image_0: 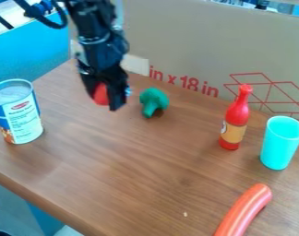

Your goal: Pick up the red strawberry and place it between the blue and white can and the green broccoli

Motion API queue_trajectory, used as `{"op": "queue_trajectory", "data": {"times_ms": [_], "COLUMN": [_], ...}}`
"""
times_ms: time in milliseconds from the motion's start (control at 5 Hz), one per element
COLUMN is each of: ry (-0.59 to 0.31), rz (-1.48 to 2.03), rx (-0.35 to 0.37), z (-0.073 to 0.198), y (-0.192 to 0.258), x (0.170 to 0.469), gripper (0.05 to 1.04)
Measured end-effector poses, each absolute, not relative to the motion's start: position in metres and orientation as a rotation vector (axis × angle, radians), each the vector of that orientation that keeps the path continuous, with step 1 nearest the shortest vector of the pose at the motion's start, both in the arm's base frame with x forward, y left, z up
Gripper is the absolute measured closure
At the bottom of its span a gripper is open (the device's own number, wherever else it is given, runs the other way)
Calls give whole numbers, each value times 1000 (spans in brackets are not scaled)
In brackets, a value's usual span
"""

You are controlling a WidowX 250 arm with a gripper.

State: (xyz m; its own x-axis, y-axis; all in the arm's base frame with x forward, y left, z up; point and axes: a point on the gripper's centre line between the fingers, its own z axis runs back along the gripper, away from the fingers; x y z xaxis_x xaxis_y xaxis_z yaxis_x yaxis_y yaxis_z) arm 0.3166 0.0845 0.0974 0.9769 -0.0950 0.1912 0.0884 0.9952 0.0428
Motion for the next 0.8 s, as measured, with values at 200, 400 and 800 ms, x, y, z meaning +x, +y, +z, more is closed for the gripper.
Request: {"op": "queue_trajectory", "data": {"times_ms": [200, 400, 800], "ry": [-174, -147, -126], "rz": [9, 37, 85], "rx": [73, 67, 8], "z": [105, 92, 62], "y": [119, 132, 129], "x": [316, 321, 334], "gripper": [271, 272, 271]}}
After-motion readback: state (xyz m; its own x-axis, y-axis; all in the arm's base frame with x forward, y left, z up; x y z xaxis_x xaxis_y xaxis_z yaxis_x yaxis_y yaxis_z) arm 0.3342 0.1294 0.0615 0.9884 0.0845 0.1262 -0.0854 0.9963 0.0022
